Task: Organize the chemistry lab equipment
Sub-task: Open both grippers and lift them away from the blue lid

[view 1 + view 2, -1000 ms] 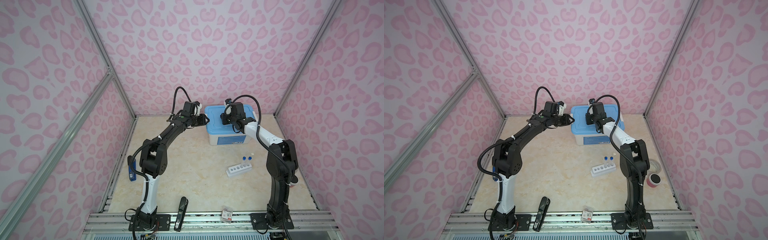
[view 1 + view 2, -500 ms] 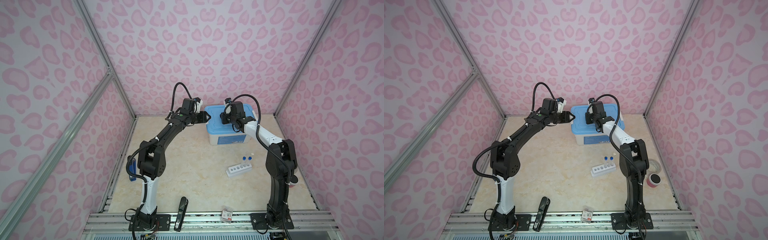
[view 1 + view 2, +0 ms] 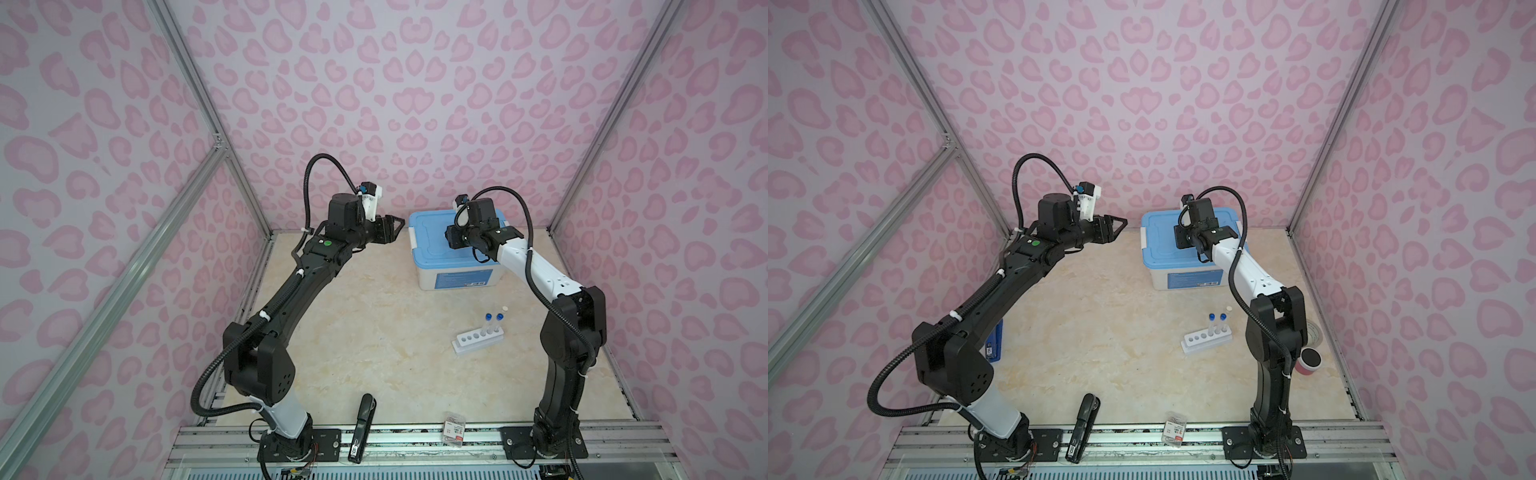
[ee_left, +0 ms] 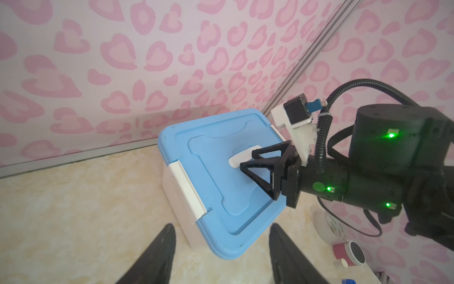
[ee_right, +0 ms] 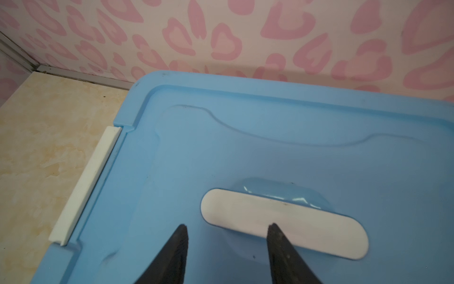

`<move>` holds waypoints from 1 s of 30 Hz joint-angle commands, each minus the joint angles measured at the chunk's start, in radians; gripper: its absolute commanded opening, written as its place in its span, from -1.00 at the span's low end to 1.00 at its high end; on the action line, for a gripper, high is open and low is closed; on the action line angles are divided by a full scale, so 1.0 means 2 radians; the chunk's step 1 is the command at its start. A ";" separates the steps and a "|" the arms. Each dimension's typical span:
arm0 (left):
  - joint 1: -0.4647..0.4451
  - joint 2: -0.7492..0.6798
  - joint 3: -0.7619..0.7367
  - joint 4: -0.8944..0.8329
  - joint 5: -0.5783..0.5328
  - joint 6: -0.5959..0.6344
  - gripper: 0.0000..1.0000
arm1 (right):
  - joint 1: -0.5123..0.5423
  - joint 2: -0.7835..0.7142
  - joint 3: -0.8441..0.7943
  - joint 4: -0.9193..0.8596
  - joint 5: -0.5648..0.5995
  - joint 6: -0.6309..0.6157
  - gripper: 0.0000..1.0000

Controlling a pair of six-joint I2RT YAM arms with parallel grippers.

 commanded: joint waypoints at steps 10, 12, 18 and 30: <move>0.045 -0.170 -0.207 0.118 -0.128 0.037 0.66 | -0.010 -0.153 -0.158 0.090 0.079 -0.036 0.51; 0.051 -0.195 -0.247 0.141 -0.155 0.038 0.67 | -0.014 -0.183 -0.185 0.104 0.094 -0.039 0.66; 0.071 -0.221 -0.312 0.193 -0.188 0.030 0.68 | -0.036 -0.230 -0.217 0.088 0.112 -0.038 0.85; 0.086 -0.239 -0.461 0.322 -0.319 0.076 0.64 | -0.103 -0.350 -0.413 0.158 0.195 0.027 0.98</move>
